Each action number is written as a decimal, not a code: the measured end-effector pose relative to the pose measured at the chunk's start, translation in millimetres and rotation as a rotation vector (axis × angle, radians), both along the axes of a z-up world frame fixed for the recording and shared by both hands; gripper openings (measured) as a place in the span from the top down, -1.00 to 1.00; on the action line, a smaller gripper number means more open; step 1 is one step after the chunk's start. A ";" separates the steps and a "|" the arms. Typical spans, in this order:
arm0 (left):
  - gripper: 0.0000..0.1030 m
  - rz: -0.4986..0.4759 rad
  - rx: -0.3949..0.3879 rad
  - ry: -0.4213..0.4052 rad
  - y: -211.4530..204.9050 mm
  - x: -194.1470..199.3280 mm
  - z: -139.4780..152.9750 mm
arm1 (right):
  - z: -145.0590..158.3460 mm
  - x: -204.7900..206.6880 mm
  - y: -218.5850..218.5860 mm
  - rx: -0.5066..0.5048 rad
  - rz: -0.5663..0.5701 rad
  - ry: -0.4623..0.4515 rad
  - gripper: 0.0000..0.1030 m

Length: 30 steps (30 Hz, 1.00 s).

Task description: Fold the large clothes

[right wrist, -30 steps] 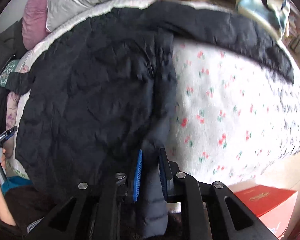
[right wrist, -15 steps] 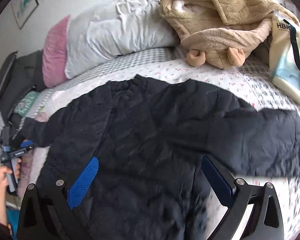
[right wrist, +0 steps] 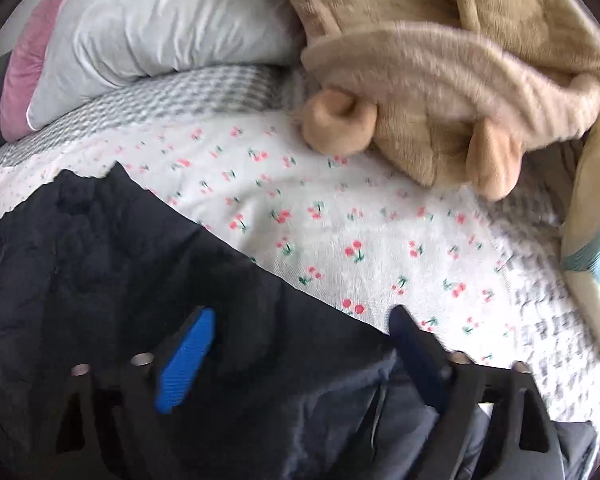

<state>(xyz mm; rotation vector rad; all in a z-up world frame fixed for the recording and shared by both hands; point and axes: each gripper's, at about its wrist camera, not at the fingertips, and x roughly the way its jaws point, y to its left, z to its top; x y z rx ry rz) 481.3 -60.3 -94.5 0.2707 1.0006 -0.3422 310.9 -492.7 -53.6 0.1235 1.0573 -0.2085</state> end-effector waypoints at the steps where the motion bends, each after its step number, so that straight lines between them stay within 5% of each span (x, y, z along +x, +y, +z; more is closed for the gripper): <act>1: -0.07 0.000 -0.024 0.004 0.3 0.1 -2.0 | -6.9 1.6 -1.9 0.027 -0.001 0.013 -0.14; 2: 0.11 -0.001 -0.080 0.013 1.6 -3.3 -3.5 | -11.8 1.4 -2.3 0.034 -0.001 0.002 0.05; 3: 0.43 -0.001 -0.121 0.032 2.4 -6.7 -3.5 | -10.2 -0.1 0.8 0.025 0.016 -0.035 0.78; 4: 0.77 -0.002 -0.158 0.053 3.2 -9.2 -2.9 | -9.9 -0.8 3.7 0.064 0.036 -0.040 0.88; 11: 0.86 0.155 -0.241 -0.101 35.3 -26.6 40.2 | 12.8 23.5 41.8 -0.120 0.027 -0.093 0.93; 16: 0.69 0.321 -0.144 -0.267 59.6 -26.1 67.0 | 56.3 58.4 68.1 -0.216 -0.017 -0.274 0.90; 18: 0.34 0.380 -0.088 -0.200 67.8 -19.5 59.4 | 62.7 70.5 71.5 -0.167 -0.054 -0.282 0.77; 20: 0.00 0.385 -0.112 -0.159 74.8 -26.7 59.3 | 64.7 72.8 74.5 -0.051 -0.045 -0.261 0.66; 22: -0.54 0.373 -0.185 -0.143 85.4 -47.5 65.9 | 66.7 61.2 86.2 -0.044 0.000 -0.222 0.23; 23: -0.56 0.366 -0.207 -0.139 88.8 -57.8 69.0 | 66.4 58.5 91.2 -0.058 0.019 -0.216 -0.27; 24: -0.56 0.361 -0.223 -0.127 91.0 -69.0 71.8 | 69.7 45.0 97.6 -0.077 0.036 -0.234 -0.50; 30: -0.57 0.405 -0.241 -0.055 118.8 -119.9 75.1 | 82.0 -29.8 116.0 0.007 0.044 -0.273 -0.64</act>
